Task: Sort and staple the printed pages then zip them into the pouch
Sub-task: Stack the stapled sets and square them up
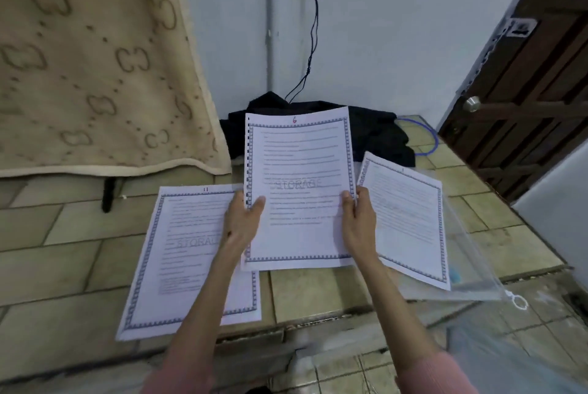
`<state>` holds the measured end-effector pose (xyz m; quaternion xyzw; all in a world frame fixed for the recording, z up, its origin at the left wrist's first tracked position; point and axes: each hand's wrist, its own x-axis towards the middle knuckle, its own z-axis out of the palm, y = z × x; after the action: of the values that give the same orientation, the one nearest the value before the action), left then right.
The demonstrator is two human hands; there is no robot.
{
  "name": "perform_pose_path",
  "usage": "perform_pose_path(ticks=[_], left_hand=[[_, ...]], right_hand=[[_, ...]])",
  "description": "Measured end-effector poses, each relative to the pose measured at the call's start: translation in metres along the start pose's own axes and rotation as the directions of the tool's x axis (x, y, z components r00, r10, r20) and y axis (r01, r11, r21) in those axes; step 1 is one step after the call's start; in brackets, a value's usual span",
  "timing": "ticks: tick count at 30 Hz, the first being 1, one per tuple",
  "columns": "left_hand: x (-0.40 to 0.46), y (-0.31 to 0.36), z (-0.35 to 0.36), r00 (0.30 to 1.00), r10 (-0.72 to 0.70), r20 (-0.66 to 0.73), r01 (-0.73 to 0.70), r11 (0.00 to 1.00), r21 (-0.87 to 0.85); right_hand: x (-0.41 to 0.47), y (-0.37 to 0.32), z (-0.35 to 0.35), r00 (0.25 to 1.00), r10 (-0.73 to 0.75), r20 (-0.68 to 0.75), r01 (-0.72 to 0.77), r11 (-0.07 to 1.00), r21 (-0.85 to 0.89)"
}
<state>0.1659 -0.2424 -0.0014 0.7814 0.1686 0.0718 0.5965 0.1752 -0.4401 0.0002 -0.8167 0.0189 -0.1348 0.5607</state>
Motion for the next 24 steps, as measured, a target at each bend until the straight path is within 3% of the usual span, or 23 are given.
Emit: perform_pose_path(ticks=[4,8,12,15,18,21,24], left_hand=[[-0.011,-0.029,-0.075,0.992,-0.037,-0.121,0.057,0.985,0.163],[-0.021,-0.057,-0.121,0.98,-0.076,-0.184,0.123,0.958,0.259],[-0.024,-0.075,-0.145,0.978,-0.132,-0.165,0.182,0.921,0.345],[-0.024,-0.092,-0.149,0.967,-0.16,-0.198,0.237,0.852,0.468],[-0.024,-0.095,-0.149,0.952,-0.204,-0.228,0.3,0.771,0.562],[-0.021,-0.095,-0.146,0.97,-0.177,-0.167,0.243,0.769,0.592],[-0.022,-0.09,-0.144,0.971,-0.179,-0.156,0.237,0.764,0.6]], right_hand=[[-0.04,-0.022,0.074,0.993,-0.018,0.121,0.02,1.0,-0.014],[-0.072,-0.028,0.122,0.984,0.069,0.163,-0.059,0.996,-0.063],[-0.085,-0.028,0.143,0.976,0.111,0.188,-0.074,0.978,-0.193],[-0.089,-0.024,0.151,0.96,0.18,0.215,-0.086,0.918,-0.388],[-0.095,-0.02,0.156,0.967,0.185,0.176,-0.013,0.725,-0.689],[-0.095,-0.022,0.158,0.967,0.199,0.161,-0.019,0.684,-0.729],[-0.085,-0.02,0.155,0.951,0.231,0.206,-0.027,0.725,-0.688]])
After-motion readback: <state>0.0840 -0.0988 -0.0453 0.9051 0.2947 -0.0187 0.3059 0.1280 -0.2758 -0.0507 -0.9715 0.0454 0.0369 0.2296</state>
